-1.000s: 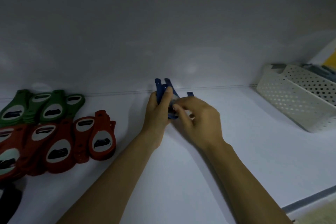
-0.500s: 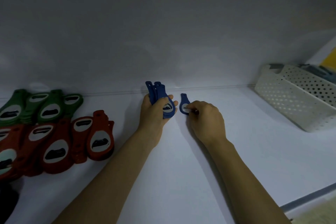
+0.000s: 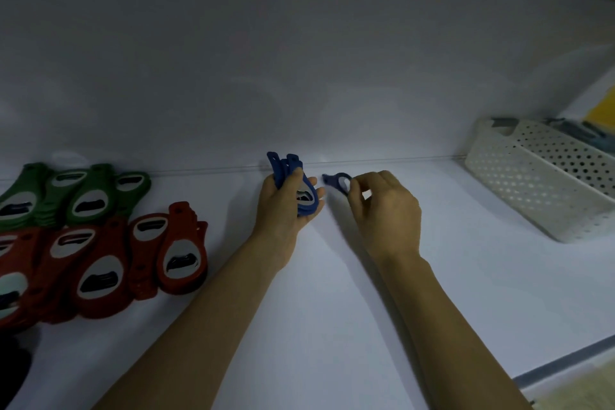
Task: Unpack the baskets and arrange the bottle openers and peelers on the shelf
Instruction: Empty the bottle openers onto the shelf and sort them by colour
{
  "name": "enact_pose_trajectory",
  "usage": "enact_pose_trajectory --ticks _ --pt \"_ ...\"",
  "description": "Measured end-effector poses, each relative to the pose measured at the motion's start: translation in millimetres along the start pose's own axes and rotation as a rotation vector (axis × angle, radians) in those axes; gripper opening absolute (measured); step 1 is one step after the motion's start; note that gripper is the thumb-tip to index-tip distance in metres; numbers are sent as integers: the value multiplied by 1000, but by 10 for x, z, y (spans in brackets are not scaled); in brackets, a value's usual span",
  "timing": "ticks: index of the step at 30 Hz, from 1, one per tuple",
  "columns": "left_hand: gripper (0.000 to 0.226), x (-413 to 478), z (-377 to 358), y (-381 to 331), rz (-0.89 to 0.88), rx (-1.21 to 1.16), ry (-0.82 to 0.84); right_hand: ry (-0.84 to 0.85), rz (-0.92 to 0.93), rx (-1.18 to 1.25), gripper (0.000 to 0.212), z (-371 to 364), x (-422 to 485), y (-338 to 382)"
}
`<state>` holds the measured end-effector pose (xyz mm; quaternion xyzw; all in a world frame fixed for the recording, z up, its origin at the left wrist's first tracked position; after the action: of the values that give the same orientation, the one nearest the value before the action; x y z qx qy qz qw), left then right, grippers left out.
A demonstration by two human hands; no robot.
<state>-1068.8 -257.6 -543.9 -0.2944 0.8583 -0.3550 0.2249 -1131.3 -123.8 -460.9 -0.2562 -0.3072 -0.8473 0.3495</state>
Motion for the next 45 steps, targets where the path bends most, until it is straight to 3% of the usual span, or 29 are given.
enact_pose_trajectory --ticks 3,5,7,9,11,12,13,14,15,17,22,24,27,28,30,31,33,36,39,42,45 --pt "24 -1 -57 -2 16 63 54 -6 158 201 10 73 -47 252" --pt "32 -19 -62 -13 1 150 79 121 324 209 7 -57 -149 514" --pt "30 -37 -27 -25 -27 184 63 228 363 270 6 -183 -219 624" --pt "30 -57 -14 -49 -77 201 53 170 190 443 8 -142 -163 503" --pt "26 -79 -48 -91 -156 241 72 48 -136 633 5 -82 -105 155" --pt "23 -103 -83 -109 -198 270 101 47 -270 694 11 -104 -99 13" --pt "23 -134 -123 -125 -240 323 132 128 -358 737 32 -185 -100 -58" --pt "24 -170 -165 -134 -286 402 165 245 -404 790 53 -291 -114 -82" --pt "26 -211 -226 -127 -328 492 211 339 -400 855 60 -372 -130 -54" --pt "28 -296 -357 -80 -412 674 318 403 -323 952 38 -430 -153 80" --pt "31 -381 -426 -99 -579 905 311 254 -243 908 10 -342 -116 108" --pt "32 -398 -445 -95 -604 954 306 255 -262 927 14 -351 -122 99" --pt "25 -430 -516 -53 -701 1109 307 290 -232 889 45 -371 -138 117" --pt "23 -434 -529 -34 -722 1155 307 290 -239 855 45 -386 -141 101" --pt "29 -414 -548 53 -738 1327 321 243 -251 867 12 -357 -123 80" --pt "35 -409 -545 92 -748 1438 309 206 -256 879 7 -326 -108 76" --pt "42 -416 -526 104 -775 1563 258 149 -243 870 21 -274 -96 64" --pt "43 -436 -522 81 -794 1581 206 136 -231 878 10 -264 -94 61" --pt "43 -404 -499 99 -743 1619 197 170 -273 870 24 -344 -118 15" --pt "45 -381 -500 139 -737 1659 210 173 -302 868 11 -379 -120 -34" --pt "46 -364 -494 162 -710 1654 226 239 -308 867 28 -489 -130 -8"
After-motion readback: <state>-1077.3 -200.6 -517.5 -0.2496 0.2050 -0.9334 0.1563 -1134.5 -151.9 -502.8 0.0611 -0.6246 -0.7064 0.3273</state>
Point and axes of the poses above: each hand's wrist, its own x-axis towards the middle knuckle, its own z-axis out of the back of the hand, y = z × x, the point moved 9 cm from there along x, towards the middle knuckle, and after that the axes turned 2 degrees about -x, right-handed, at the moved point
